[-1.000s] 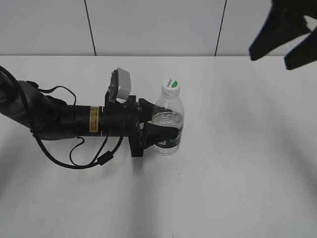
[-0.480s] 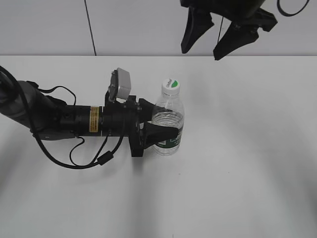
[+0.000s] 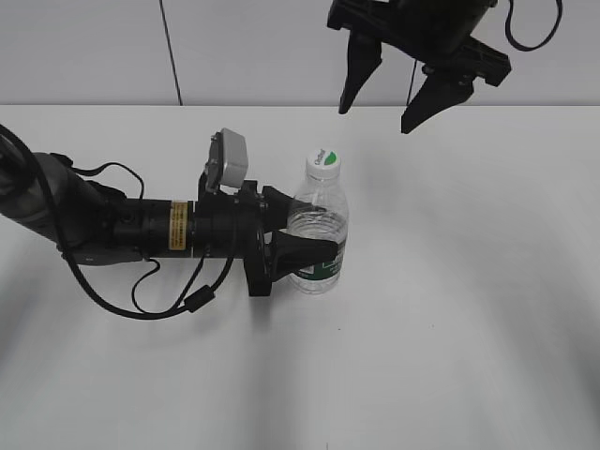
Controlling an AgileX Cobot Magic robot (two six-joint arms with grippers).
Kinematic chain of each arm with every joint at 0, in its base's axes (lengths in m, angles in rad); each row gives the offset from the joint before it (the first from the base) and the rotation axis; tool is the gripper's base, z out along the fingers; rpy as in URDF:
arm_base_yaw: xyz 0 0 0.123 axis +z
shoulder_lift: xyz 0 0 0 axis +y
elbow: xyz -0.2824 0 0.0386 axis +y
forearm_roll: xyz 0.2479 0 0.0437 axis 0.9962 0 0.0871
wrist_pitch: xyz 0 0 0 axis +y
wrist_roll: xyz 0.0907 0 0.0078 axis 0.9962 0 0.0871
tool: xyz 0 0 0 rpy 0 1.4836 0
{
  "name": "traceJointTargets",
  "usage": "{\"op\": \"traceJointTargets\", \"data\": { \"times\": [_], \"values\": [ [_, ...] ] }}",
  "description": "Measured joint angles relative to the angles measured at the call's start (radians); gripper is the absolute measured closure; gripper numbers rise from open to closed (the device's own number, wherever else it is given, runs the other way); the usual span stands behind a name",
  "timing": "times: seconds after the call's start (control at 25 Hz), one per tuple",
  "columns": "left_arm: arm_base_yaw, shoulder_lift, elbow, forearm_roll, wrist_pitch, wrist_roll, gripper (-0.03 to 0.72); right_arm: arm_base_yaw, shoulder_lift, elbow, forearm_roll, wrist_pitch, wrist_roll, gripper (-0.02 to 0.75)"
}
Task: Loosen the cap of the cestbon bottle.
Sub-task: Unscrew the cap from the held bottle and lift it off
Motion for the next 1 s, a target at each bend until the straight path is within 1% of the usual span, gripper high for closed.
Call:
{"op": "traceJointTargets", "data": {
  "times": [0.24, 0.44, 0.64, 1.0],
  "values": [
    [0.0, 0.0, 0.0, -0.001, 0.0, -0.001, 0.292, 0.055, 0.0, 0.0, -0.008, 0.001, 0.038, 0.209],
    [0.0, 0.0, 0.0, -0.001, 0.0, -0.001, 0.292, 0.069, 0.017, 0.0, -0.01, 0.001, 0.057, 0.209],
    [0.0, 0.0, 0.0, -0.001, 0.0, -0.001, 0.292, 0.106, 0.061, 0.0, -0.011, 0.002, 0.06, 0.209],
    [0.0, 0.0, 0.0, -0.001, 0.0, -0.001, 0.293, 0.116, 0.081, 0.0, -0.018, 0.002, 0.064, 0.209]
  ]
}}
